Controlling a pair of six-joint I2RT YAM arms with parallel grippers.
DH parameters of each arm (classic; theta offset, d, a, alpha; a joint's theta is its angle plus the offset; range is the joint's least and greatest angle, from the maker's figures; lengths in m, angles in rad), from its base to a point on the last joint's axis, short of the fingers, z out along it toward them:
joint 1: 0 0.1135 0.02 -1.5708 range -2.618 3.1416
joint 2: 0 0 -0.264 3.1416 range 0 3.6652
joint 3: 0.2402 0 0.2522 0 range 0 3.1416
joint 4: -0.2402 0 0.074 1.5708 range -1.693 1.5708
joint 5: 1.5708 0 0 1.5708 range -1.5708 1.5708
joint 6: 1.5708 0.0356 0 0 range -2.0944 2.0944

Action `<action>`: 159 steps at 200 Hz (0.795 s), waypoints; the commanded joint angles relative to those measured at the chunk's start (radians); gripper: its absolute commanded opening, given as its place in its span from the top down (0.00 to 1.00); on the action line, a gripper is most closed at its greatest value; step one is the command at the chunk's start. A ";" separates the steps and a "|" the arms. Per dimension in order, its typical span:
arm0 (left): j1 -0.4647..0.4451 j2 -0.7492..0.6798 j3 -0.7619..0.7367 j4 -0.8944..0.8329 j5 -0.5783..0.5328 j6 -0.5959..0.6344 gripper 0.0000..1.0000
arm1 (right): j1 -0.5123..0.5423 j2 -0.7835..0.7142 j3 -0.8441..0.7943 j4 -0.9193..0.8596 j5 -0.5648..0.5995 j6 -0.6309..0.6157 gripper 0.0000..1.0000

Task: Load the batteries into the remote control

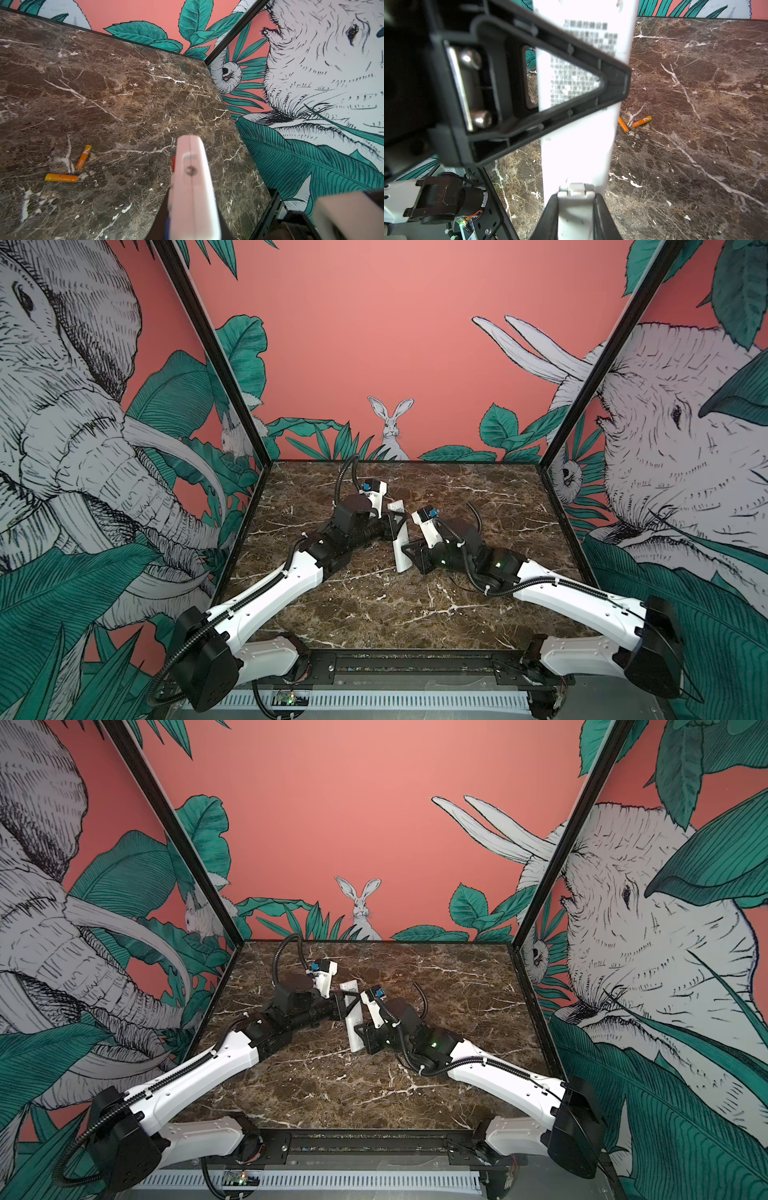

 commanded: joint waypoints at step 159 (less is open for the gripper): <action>0.000 -0.003 -0.024 0.016 -0.039 -0.037 1.00 | 0.046 -0.064 -0.023 0.075 0.050 -0.105 0.86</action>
